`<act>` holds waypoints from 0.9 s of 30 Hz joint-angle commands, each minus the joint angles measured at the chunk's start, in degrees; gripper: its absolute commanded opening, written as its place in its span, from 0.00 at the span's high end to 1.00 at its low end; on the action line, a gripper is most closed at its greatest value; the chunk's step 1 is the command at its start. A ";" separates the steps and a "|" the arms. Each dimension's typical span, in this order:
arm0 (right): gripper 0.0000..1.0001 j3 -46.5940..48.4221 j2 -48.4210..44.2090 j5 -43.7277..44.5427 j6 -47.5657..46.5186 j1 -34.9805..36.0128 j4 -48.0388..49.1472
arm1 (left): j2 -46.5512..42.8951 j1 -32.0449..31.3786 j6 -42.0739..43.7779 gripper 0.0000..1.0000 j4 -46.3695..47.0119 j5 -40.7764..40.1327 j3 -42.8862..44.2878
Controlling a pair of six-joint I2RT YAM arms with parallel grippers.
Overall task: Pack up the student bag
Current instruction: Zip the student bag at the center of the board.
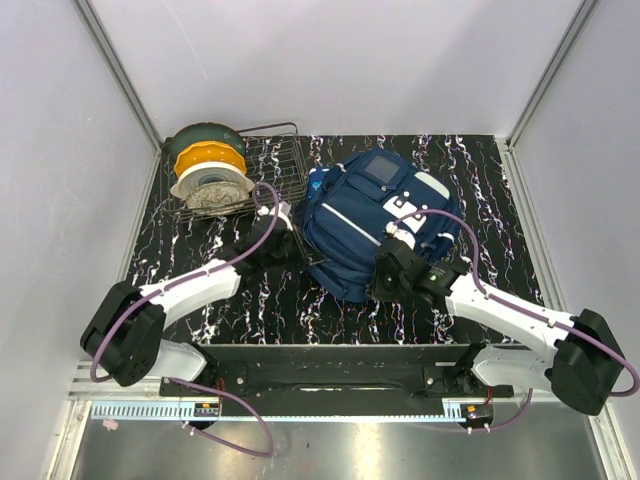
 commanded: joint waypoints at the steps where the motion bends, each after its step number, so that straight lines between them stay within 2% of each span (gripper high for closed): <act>1: 1.00 -2.24 -2.53 11.28 9.13 -1.62 -8.31 | -5.81 5.12 4.74 1.00 3.26 2.53 4.97; 9: 1.00 -8.48 -12.89 11.38 12.85 -13.30 -8.84 | -8.01 10.23 8.52 1.00 -1.40 10.53 13.58; 16: 1.00 -10.85 -13.43 11.03 13.38 -21.64 -9.28 | -9.24 12.25 9.92 1.00 -2.46 13.35 16.22; 23: 1.00 -12.09 -15.54 9.71 12.76 -29.83 -4.72 | -10.38 13.13 10.81 1.00 -3.78 15.98 16.40; 27: 1.00 -12.00 -12.30 7.78 10.39 -32.91 0.30 | -10.03 13.22 10.98 1.00 -3.51 16.95 16.22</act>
